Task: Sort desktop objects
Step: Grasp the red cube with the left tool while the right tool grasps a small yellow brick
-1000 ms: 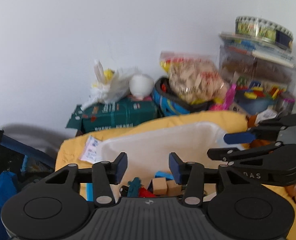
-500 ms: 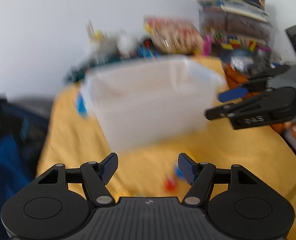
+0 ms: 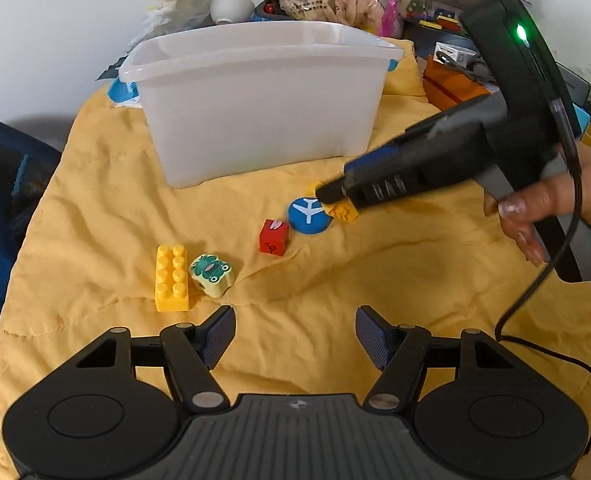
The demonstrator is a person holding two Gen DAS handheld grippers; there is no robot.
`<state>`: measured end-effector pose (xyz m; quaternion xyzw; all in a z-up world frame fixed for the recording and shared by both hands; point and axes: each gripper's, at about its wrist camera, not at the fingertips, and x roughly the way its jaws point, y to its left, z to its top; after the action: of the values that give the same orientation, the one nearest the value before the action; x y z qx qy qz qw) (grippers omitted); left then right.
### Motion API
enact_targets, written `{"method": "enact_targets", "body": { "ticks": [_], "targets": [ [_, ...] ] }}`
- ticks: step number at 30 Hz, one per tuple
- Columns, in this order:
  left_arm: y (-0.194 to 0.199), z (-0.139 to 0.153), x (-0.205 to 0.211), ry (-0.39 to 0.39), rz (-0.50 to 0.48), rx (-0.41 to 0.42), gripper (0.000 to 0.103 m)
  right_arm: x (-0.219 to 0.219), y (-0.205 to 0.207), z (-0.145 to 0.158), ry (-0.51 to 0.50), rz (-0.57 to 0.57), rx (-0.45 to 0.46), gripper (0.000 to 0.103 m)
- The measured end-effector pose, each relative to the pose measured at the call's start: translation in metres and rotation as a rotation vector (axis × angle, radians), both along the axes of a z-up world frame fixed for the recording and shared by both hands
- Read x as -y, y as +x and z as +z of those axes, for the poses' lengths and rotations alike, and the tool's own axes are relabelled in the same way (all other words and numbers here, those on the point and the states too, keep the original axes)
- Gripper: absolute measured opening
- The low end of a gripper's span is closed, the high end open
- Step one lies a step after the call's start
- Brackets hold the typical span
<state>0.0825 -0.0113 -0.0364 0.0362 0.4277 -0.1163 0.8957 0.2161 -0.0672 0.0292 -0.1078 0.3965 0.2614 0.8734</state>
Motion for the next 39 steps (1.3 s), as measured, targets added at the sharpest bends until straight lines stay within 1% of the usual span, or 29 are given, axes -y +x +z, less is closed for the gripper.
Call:
{"method": "enact_targets", "body": {
  "ticks": [2, 4, 5, 7, 10, 14, 16, 17, 20, 23, 24, 26, 28, 30, 31, 33, 34, 35, 39],
  "targets": [
    [-0.001, -0.003, -0.002, -0.005, 0.014, -0.003, 0.070, 0.001, 0.005, -0.001, 0.037, -0.038, -0.012, 0.038],
    [0.000, -0.004, -0.005, -0.013, 0.024, -0.010, 0.070, -0.002, 0.009, -0.008, 0.026, -0.050, -0.033, 0.027],
    [0.000, -0.005, -0.006, -0.017, 0.028, -0.014, 0.070, -0.003, 0.011, -0.014, 0.007, -0.056, -0.063, 0.022],
    [-0.001, -0.004, -0.008, -0.021, 0.032, -0.015, 0.070, 0.001, 0.005, -0.019, 0.020, -0.059, -0.091, 0.022],
    [-0.002, -0.005, -0.010, -0.019, 0.034, -0.016, 0.070, 0.011, -0.013, -0.015, 0.028, -0.054, -0.064, 0.022],
    [-0.002, -0.010, -0.011, -0.035, 0.039, -0.024, 0.070, 0.029, -0.033, -0.016, 0.062, -0.080, -0.080, 0.023],
    [-0.001, -0.014, -0.011, -0.045, 0.042, -0.041, 0.070, 0.031, -0.040, -0.020, 0.050, -0.080, -0.086, 0.023],
    [-0.001, -0.015, -0.011, -0.048, 0.040, -0.047, 0.070, 0.034, -0.043, -0.023, 0.059, -0.092, -0.099, 0.023],
    [-0.003, -0.015, -0.007, -0.043, 0.024, -0.042, 0.070, 0.044, -0.046, -0.020, 0.133, -0.127, -0.124, 0.024],
    [-0.004, -0.013, -0.004, -0.040, 0.010, -0.032, 0.070, 0.048, -0.048, -0.014, 0.140, -0.185, -0.118, 0.030],
    [-0.004, -0.013, -0.003, -0.040, 0.007, -0.031, 0.070, 0.049, -0.049, -0.014, 0.138, -0.200, -0.116, 0.030],
    [-0.005, -0.013, -0.003, -0.039, 0.003, -0.033, 0.070, 0.049, -0.045, -0.018, 0.135, -0.227, -0.131, 0.037],
    [-0.005, -0.012, -0.002, -0.038, 0.001, -0.032, 0.070, 0.049, -0.039, -0.024, 0.155, -0.262, -0.161, 0.038],
    [-0.004, -0.010, -0.001, -0.037, -0.005, -0.028, 0.070, 0.050, -0.032, -0.030, 0.212, -0.286, -0.199, 0.038],
    [-0.003, -0.009, 0.000, -0.035, -0.009, -0.023, 0.070, 0.047, -0.030, -0.032, 0.222, -0.285, -0.206, 0.035],
    [0.000, -0.005, 0.001, -0.033, -0.019, -0.009, 0.070, 0.038, -0.030, -0.033, 0.200, -0.262, -0.199, 0.030],
    [0.003, -0.004, 0.002, -0.035, -0.024, -0.003, 0.070, 0.035, -0.033, -0.033, 0.189, -0.245, -0.191, 0.021],
    [0.006, -0.002, 0.002, -0.038, -0.030, 0.004, 0.070, 0.031, -0.036, -0.031, 0.178, -0.231, -0.184, 0.017],
    [0.025, 0.005, 0.007, -0.021, -0.046, 0.075, 0.070, 0.022, -0.062, -0.012, 0.068, -0.153, -0.096, 0.017]
  ]
}}
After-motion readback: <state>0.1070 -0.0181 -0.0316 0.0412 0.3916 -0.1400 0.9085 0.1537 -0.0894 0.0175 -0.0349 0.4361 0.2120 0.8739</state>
